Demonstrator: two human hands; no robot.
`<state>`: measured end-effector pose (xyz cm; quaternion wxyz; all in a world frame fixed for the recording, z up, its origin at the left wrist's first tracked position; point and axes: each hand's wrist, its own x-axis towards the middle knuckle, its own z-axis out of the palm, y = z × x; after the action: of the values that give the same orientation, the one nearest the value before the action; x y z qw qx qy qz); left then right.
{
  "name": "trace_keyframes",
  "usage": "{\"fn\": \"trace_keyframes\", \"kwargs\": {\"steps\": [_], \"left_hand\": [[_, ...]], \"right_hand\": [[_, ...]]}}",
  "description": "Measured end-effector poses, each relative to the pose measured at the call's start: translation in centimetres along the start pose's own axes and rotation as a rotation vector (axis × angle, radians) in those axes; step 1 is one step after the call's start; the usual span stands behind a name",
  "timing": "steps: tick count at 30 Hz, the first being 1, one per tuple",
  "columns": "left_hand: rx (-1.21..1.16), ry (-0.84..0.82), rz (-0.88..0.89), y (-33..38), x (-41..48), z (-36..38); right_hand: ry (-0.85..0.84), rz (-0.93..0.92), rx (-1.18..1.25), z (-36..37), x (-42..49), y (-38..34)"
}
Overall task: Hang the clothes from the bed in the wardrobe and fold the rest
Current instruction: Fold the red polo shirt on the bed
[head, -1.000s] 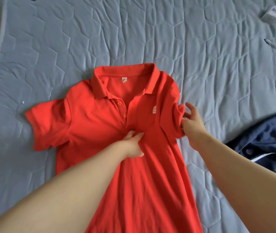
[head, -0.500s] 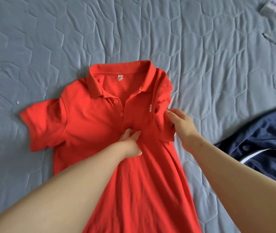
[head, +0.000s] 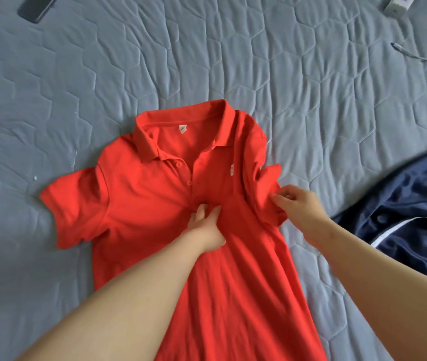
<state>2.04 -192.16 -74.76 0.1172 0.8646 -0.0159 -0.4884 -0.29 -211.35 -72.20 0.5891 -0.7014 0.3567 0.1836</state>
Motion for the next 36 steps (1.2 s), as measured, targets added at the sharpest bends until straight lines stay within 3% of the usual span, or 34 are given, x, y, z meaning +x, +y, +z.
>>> {"fn": "trace_keyframes", "kwargs": {"steps": [7, 9, 13, 16, 20, 22, 25, 29, 31, 33, 36], "left_hand": [[-0.034, -0.004, -0.013, -0.2, 0.5, 0.1], [-0.039, 0.007, -0.011, -0.3, 0.5, 0.4], [-0.048, 0.025, -0.032, -0.4, 0.7, 0.9], [-0.076, 0.036, -0.043, -0.3, 0.8, 1.1], [-0.087, 0.073, -0.064, 0.0, 0.8, 1.2], [-0.091, 0.088, -0.068, 0.0, 0.7, 1.3], [-0.095, 0.111, -0.072, 0.0, 0.5, 1.4], [-0.079, 0.096, -0.067, -0.2, 0.3, 1.0], [-0.072, 0.085, -0.065, -0.2, 0.1, 0.8], [-0.081, 0.075, -0.071, -0.1, 0.1, 0.7], [-0.103, 0.071, -0.079, 0.0, 0.2, 0.7]], "right_hand": [[0.497, 0.152, -0.084, -3.0, 0.8, 1.4], [0.444, 0.185, -0.156, -2.8, 1.1, 1.7], [0.324, 0.238, 0.23, -1.6, 1.8, 1.2], [0.272, 0.254, 0.284, -1.5, 1.8, 0.9], [-0.076, 0.296, 0.619, -2.3, 1.1, 0.2], [-0.146, 0.288, 0.631, -2.3, 1.0, 0.1], [0.008, 0.239, 0.581, -2.2, 1.0, -0.6], [0.517, 0.107, 0.602, -3.9, 0.1, -0.9], [0.684, 0.082, 0.587, -5.7, -0.5, -0.7], [0.644, 0.1, 0.618, -7.4, -0.6, -0.3], [0.437, 0.145, 0.539, -8.2, -0.3, 0.9]]}}
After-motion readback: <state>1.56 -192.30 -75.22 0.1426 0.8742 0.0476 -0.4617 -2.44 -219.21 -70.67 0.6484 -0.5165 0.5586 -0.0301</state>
